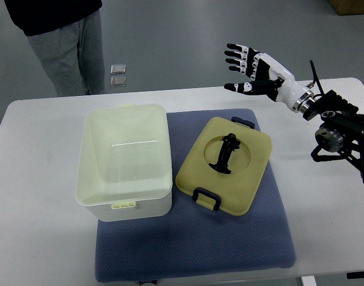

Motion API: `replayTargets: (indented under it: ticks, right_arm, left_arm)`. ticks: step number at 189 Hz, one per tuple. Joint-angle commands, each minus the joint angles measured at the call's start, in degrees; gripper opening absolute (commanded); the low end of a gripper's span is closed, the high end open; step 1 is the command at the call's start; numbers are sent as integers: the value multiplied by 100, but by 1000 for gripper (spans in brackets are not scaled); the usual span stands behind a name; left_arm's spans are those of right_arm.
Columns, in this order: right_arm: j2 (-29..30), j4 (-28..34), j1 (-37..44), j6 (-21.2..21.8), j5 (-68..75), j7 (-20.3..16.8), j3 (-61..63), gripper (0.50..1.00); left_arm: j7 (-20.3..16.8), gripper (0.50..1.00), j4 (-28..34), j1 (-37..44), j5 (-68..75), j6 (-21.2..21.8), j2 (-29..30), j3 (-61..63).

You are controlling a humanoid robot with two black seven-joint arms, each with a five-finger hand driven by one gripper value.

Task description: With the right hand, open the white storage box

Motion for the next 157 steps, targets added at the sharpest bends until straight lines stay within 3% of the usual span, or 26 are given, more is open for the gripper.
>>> replayTargets:
  ticks: [1, 44, 81, 157]
  right_arm:
    - [211, -207, -216, 54, 918, 0, 30, 919]
    - [352, -216, -628, 125, 2104, 0, 381, 919]
    - [835, -611, -813, 11, 2122, 0, 619, 928]
    - [932, -963, -901, -77, 2148, 0, 707, 928]
  left_arm:
    - [-5, 1000, 0, -1, 0, 0, 0, 0]
    - [4, 1000, 0, -1, 0, 0, 0, 0]
    - [-5, 1000, 0, -1, 0, 0, 0, 0]
    - [4, 1000, 0, -1, 0, 0, 0, 0]
